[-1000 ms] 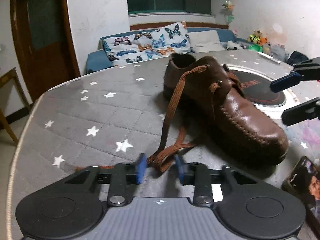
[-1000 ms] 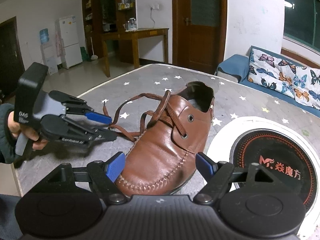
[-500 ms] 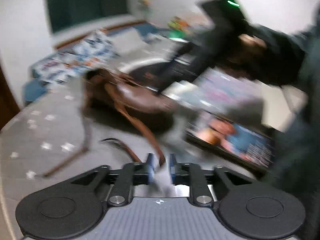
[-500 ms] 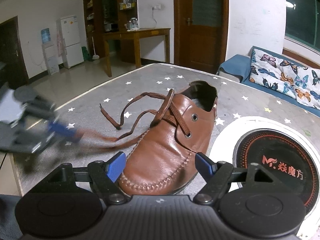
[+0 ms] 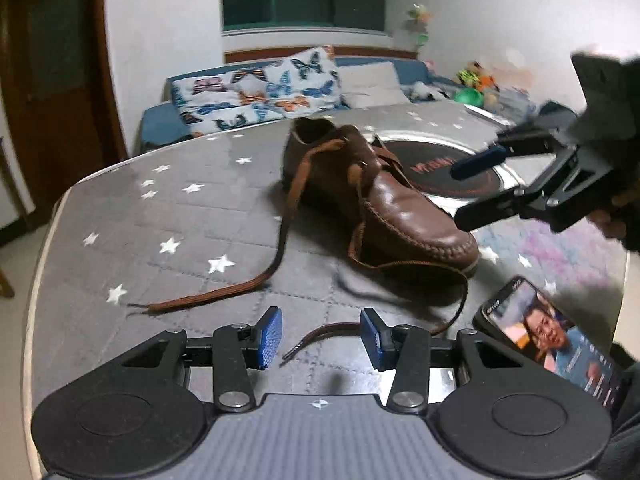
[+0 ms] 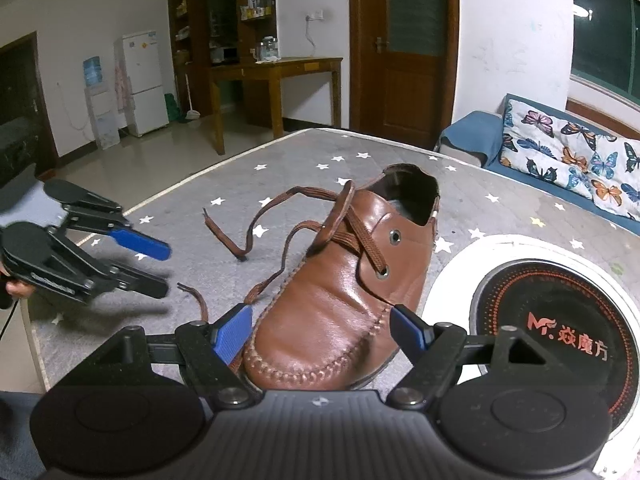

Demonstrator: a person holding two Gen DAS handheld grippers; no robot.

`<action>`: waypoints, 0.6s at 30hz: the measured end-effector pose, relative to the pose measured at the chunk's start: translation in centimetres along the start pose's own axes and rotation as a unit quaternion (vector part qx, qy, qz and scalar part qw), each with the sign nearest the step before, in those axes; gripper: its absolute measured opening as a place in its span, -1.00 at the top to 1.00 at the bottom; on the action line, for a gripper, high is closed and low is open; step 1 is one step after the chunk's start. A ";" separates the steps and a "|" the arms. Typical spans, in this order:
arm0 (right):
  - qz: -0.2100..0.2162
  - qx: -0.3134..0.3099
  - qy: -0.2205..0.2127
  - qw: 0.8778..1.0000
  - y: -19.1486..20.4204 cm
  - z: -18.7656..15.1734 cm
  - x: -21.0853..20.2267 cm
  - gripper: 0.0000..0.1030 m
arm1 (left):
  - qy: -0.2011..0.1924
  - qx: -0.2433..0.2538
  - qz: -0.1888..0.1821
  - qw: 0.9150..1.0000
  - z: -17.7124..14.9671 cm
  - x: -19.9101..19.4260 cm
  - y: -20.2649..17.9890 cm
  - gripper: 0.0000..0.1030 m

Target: Lace up shoes with both hands

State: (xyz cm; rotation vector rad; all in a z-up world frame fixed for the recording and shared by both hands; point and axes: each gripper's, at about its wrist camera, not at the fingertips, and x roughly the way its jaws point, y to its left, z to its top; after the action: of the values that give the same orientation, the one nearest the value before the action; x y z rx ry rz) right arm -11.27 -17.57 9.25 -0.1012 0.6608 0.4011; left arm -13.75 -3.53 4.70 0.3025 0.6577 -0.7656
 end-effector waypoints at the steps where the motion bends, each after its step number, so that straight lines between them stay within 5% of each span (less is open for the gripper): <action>1: 0.003 -0.002 0.000 1.000 0.1 0.0 0.0 -0.51 | 0.002 0.006 0.003 1.000 -0.1 0.2 0.0 0.10; 10: 0.107 -0.065 0.035 0.992 5.0 0.6 2.1 0.05 | -0.022 -0.050 0.054 0.997 -1.1 -0.8 2.5 0.06; 12: 0.116 -0.081 0.049 0.989 6.1 0.6 3.7 0.28 | -0.029 -0.065 0.052 0.996 -1.5 -1.4 2.9 0.05; 18: 0.106 -0.073 0.071 0.989 6.6 0.8 7.2 0.51 | -0.039 -0.081 0.054 0.994 -2.4 -2.6 3.4 -0.11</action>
State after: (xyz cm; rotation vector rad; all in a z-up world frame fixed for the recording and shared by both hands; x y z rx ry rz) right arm -8.21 -8.91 5.70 -0.2015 0.7860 0.6517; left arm -13.73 1.41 4.64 0.1568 0.6199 -0.6131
